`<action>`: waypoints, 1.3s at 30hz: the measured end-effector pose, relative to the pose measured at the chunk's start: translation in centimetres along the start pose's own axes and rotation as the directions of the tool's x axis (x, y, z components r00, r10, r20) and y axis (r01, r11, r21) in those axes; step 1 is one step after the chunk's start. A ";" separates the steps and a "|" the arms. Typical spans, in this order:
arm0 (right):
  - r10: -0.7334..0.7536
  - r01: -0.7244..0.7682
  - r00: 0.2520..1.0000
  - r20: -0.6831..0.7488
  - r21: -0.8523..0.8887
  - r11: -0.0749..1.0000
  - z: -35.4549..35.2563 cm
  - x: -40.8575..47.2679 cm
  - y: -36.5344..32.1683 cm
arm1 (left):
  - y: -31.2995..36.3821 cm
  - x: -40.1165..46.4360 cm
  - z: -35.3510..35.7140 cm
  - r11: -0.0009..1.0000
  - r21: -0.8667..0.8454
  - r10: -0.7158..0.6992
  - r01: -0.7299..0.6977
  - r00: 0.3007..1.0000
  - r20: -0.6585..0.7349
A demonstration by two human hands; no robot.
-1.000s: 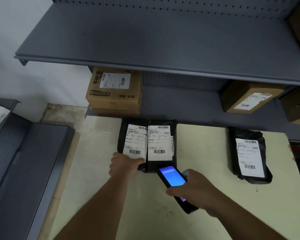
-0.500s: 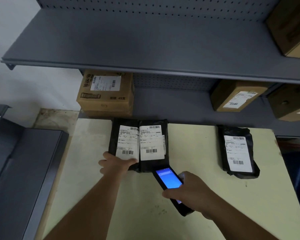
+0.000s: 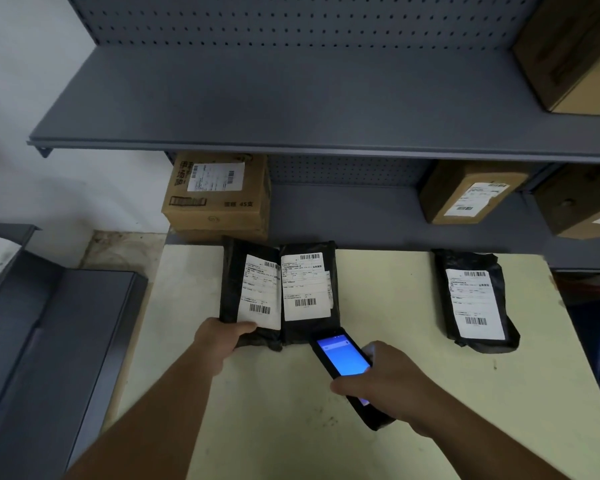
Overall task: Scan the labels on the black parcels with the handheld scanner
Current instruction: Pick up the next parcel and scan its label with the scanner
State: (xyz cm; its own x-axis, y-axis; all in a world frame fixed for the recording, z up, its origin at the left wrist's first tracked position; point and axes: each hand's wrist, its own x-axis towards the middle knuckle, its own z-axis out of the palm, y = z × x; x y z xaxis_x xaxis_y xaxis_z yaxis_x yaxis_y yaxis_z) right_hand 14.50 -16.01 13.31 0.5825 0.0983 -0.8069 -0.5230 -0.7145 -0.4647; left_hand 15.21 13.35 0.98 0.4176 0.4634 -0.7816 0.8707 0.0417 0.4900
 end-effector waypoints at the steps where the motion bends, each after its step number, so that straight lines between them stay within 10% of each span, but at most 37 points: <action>1: -0.005 0.005 1.000 0.002 -0.001 1.000 0.1 -0.2 -0.1 | 0.0 -0.2 -0.4 1.000 -0.022 -0.005 0.006 1.000 0.030; 15: -0.082 0.081 0.997 -0.012 -0.067 0.994 0.1 -2.4 -2.8 | -0.6 -1.0 -3.4 0.912 -0.364 0.235 -0.187 0.968 0.093; 39: -0.155 0.151 0.988 -0.007 -0.187 0.971 -1.4 -4.6 -7.5 | -0.2 -2.7 -0.1 0.892 -0.316 0.365 -0.322 0.927 0.089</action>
State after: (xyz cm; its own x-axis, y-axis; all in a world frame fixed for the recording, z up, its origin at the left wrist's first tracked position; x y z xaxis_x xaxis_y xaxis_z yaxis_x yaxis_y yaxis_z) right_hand 16.63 -12.10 21.06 0.6609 0.2030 -0.7225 -0.3037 -0.8080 -0.5049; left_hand 13.87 12.21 3.03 0.7283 0.3657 -0.5795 0.5606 0.1683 0.8108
